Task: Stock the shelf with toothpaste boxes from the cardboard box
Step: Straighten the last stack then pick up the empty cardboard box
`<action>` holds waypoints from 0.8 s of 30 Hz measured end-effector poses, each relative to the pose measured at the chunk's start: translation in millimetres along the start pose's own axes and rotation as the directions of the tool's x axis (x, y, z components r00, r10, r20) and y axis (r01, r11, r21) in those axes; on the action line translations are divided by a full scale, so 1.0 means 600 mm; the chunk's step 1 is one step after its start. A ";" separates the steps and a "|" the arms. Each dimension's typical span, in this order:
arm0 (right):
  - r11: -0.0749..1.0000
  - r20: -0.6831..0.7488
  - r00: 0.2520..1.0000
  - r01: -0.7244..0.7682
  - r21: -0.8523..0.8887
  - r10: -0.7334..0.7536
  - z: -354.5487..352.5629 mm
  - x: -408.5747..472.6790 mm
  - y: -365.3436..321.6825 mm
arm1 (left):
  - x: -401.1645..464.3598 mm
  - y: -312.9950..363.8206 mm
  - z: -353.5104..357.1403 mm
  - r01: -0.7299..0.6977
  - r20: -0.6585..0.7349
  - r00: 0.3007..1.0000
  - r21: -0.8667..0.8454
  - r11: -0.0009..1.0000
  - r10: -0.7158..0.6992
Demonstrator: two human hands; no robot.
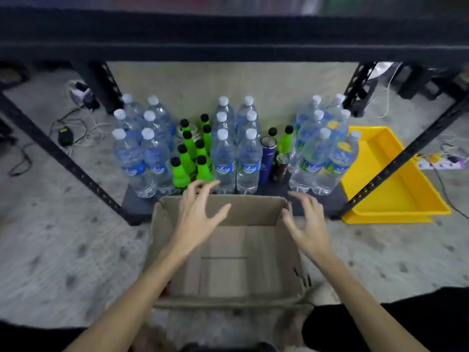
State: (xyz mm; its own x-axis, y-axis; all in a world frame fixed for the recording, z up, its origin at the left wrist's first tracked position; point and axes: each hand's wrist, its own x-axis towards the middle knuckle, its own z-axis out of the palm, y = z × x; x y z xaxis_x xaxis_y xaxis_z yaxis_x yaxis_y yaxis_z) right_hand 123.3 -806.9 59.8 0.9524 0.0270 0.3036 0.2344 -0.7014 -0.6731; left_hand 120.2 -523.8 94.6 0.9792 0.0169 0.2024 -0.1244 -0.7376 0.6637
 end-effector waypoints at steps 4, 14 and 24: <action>0.989 0.167 0.975 -0.143 -0.049 0.149 0.037 -0.072 0.062 | -0.072 -0.133 -0.009 0.210 -0.001 0.977 0.195 0.958 -0.214; 0.896 0.413 0.802 -0.436 -0.090 0.432 0.104 -0.102 0.093 | -0.137 -0.295 -0.012 0.497 0.212 0.821 0.188 0.847 -0.529; 0.862 0.388 0.775 -0.489 -0.133 0.499 0.120 -0.106 0.094 | -0.140 -0.340 0.005 0.487 0.301 0.812 0.121 0.865 -0.500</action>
State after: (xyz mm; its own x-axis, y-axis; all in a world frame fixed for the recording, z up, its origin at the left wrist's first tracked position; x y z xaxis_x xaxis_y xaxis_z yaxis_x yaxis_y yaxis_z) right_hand 90.3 -796.8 -46.0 0.9306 -0.0525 -0.3623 -0.2891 -0.7126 -0.6393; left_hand 63.8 -376.9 -59.8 0.9058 0.1790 -0.3839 0.3887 -0.7116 0.5852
